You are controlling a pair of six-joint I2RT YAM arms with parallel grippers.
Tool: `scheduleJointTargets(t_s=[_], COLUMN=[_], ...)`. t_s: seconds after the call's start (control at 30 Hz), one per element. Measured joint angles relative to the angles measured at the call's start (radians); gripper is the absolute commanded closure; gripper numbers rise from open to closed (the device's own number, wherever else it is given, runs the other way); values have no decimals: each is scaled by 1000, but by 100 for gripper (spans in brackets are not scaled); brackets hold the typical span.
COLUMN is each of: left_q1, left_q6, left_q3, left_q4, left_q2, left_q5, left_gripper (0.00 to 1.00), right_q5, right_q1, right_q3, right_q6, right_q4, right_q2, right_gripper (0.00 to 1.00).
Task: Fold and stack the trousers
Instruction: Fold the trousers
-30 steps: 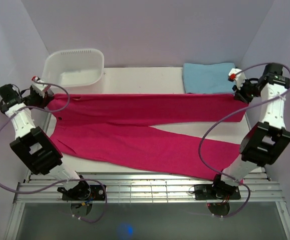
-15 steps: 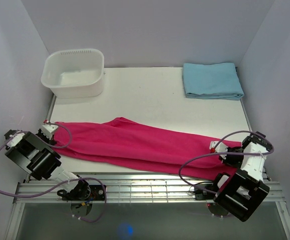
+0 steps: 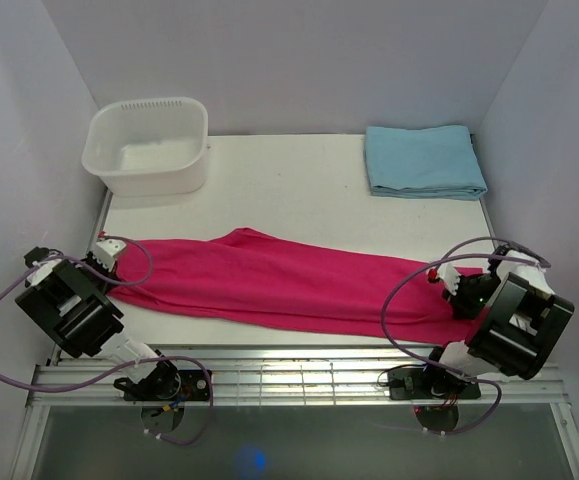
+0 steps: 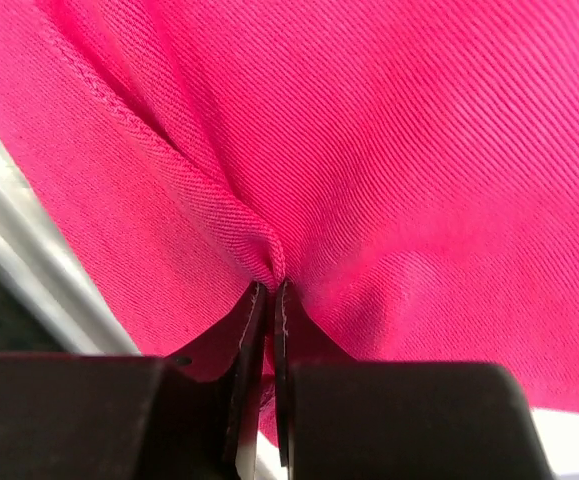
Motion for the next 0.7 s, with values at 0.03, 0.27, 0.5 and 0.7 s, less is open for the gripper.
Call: scheduleJointTargets(t_s=[0.03, 0.27, 0.5, 0.7], left_q1=[-11, -49, -46, -31], left_q6=[-14, -96, -117, -59], left_q3=[0, 45, 200, 233], left_q4=[-2, -95, -223, -261], left_q2=[-2, -5, -2, -33], left_q5=[0, 3, 33, 37], left_gripper=[100, 100, 100, 100], right_q5=[-6, -63, -82, -47], right_q1=[8, 48, 52, 50], right_q3=[32, 242, 223, 79], right_q6=[17, 80, 3, -113], right_q4=[18, 102, 53, 31], right_q2=[32, 108, -31, -208], right_gripper=[92, 92, 92, 92])
